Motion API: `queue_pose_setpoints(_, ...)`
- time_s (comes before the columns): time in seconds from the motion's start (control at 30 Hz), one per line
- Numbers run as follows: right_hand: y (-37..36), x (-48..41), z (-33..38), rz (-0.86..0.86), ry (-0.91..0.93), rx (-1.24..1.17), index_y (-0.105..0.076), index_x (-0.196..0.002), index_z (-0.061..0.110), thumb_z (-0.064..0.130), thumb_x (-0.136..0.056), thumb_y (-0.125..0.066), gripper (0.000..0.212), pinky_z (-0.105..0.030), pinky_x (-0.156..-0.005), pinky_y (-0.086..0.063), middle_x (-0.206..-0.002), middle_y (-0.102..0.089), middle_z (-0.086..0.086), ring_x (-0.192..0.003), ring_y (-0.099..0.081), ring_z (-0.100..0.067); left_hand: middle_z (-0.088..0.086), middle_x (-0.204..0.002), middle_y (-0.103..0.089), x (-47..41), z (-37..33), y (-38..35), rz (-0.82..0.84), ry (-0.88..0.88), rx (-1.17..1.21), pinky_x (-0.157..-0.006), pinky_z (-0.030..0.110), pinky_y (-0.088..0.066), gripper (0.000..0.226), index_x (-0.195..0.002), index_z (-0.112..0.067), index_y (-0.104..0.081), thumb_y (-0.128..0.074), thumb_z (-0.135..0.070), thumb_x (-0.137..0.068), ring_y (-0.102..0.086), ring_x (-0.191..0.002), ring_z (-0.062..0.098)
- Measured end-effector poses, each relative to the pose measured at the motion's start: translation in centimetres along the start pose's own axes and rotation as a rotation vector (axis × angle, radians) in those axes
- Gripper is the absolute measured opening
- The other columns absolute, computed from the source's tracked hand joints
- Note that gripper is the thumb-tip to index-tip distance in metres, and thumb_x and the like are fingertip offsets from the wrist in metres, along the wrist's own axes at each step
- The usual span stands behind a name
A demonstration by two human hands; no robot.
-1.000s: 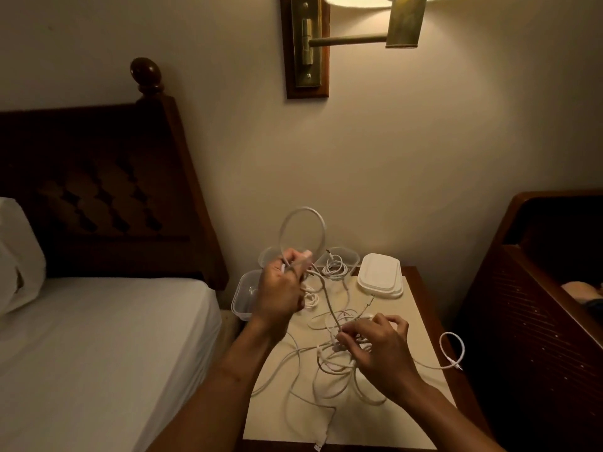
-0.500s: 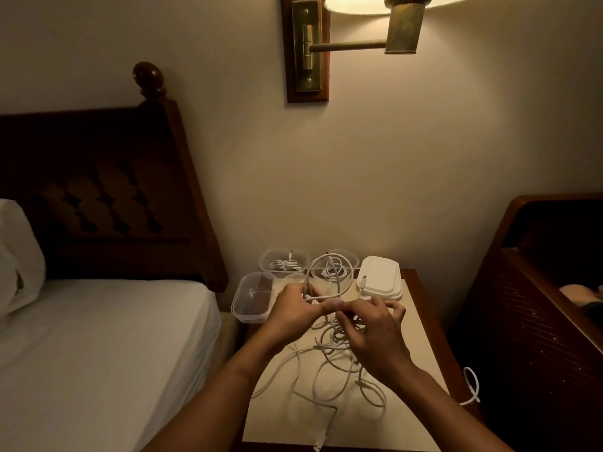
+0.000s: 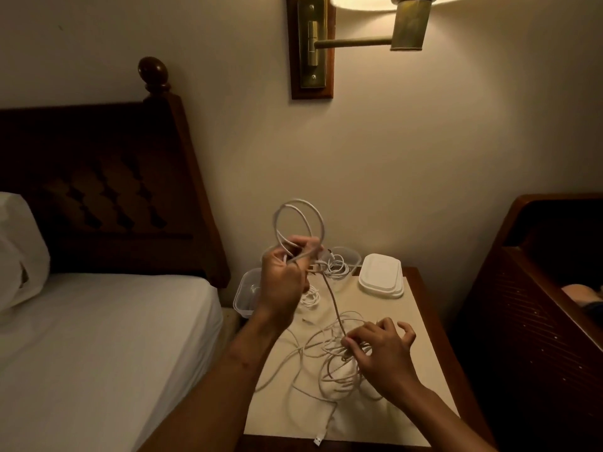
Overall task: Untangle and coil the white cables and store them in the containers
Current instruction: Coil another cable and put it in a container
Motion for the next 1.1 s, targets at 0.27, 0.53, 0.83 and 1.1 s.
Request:
queue_pose_setpoints(0.27, 3.0, -2.0, 1.7, -0.141, 0.005, -0.064, -0.068, -0.088, 0.038, 0.037, -0.094, -0.065, 0.007, -0.037, -0.099, -0.017, -0.085, -0.063, 0.025, -0.092, -0.049, -0.005, -0.002, -0.063, -0.066, 0.0, 3.7, 1.0, 0.167, 0.045, -0.885, -0.062, 0.037, -0.054, 0.050, -0.069, -0.018, -0.058, -0.076, -0.065, -0.073, -0.065, -0.063, 0.019)
queue_pose_setpoints(0.53, 4.7, -3.1, 3.4, -0.171, 0.092, -0.022, -0.071, -0.090, 0.037, 0.025, -0.087, -0.072, 0.013, -0.042, -0.096, -0.023, -0.092, -0.066, 0.020, -0.097, -0.052, -0.013, -0.013, -0.109, -0.075, 1.1, 8.3, 0.0, 0.273, 0.142, -0.847, -0.088, 0.040, -0.058, 0.046, -0.115, -0.041, -0.068, -0.059, -0.072, -0.082, -0.069, -0.099, 0.008)
queue_pose_setpoints(0.83, 2.5, -1.6, 2.7, -0.129, 0.013, -0.012, -0.066, -0.090, 0.039, 0.039, -0.090, -0.067, 0.001, -0.040, -0.099, -0.020, -0.089, -0.065, 0.024, -0.094, -0.053, -0.007, -0.015, -0.052, -0.056, 0.9, 5.3, -2.2, 0.139, 0.123, -0.327, -0.052, 0.011, -0.038, 0.025, -0.086, -0.004, -0.068, -0.060, -0.020, -0.103, -0.049, -0.047, -0.004)
queue_pose_setpoints(1.1, 0.2, -0.9, 0.2, 0.032, -0.069, -0.001, -0.067, -0.098, 0.043, 0.051, -0.093, -0.059, 0.013, -0.041, -0.105, -0.016, -0.097, -0.064, 0.029, -0.102, -0.046, -0.002, -0.002, -0.058, -0.030, -0.4, 1.1, -0.5, 0.021, 0.048, 0.070, -0.046, 0.028, -0.015, 0.028, -0.082, -0.015, -0.057, -0.053, -0.031, -0.105, -0.021, -0.048, 0.012)
Point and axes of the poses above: each hand's wrist, its own x-axis away from the middle knuckle, its own y-axis out of the back of the hand, z = x × y, the point moved 10 cm from there along -x, towards the middle knuckle
